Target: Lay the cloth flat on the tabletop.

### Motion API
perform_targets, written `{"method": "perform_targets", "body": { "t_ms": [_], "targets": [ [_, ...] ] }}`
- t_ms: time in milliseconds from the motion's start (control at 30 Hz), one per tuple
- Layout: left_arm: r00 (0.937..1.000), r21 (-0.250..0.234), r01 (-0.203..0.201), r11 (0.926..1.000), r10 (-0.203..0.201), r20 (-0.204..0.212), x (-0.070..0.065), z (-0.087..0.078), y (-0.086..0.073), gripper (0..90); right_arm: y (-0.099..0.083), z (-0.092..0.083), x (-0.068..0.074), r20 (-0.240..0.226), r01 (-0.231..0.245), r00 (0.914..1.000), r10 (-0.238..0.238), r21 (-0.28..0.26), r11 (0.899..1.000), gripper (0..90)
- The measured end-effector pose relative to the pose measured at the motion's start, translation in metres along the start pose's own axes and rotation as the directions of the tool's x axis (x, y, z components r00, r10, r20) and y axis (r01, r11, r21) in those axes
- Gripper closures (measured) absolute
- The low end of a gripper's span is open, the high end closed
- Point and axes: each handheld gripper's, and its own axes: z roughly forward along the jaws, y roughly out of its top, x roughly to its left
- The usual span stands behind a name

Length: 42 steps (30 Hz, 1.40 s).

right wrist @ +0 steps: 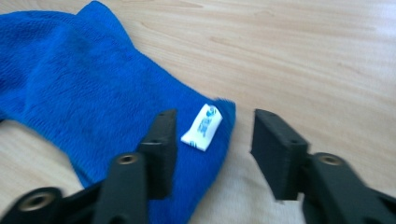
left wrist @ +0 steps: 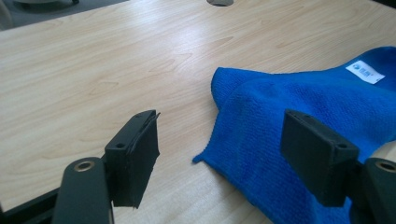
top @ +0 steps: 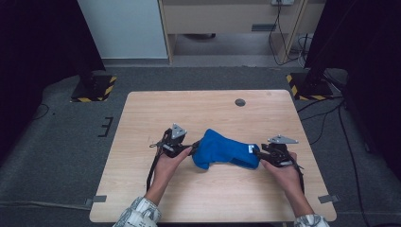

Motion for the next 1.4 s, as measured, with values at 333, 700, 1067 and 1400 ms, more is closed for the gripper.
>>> {"method": "perform_targets", "body": {
  "t_ms": [333,700,1067,1400],
  "targets": [
    [1.0000,0.002,0.000,1.0000,0.000,0.007,-0.001,-0.004,-0.004,28.4,0.001,0.015,0.002,0.015,0.016,0.9997,-0.017,0.041,0.999,84.7],
    [1.0000,0.023,0.002,0.9997,-0.002,0.000,-0.003,0.001,-0.010,33.5,-0.009,-0.015,0.003,-0.051,0.029,0.9983,-0.028,0.022,0.999,87.9],
    [0.9986,0.133,-0.053,0.9898,0.054,-0.003,-0.019,0.030,-0.027,34.3,-0.016,-0.014,-0.004,-0.044,0.034,0.9985,-0.032,0.055,0.998,88.2],
    [0.9991,0.106,-0.037,0.9937,0.039,-0.013,-0.011,0.024,-0.027,39.3,-0.017,-0.013,-0.013,-0.020,0.021,0.9996,-0.020,0.056,0.998,88.5]
  ]
}}
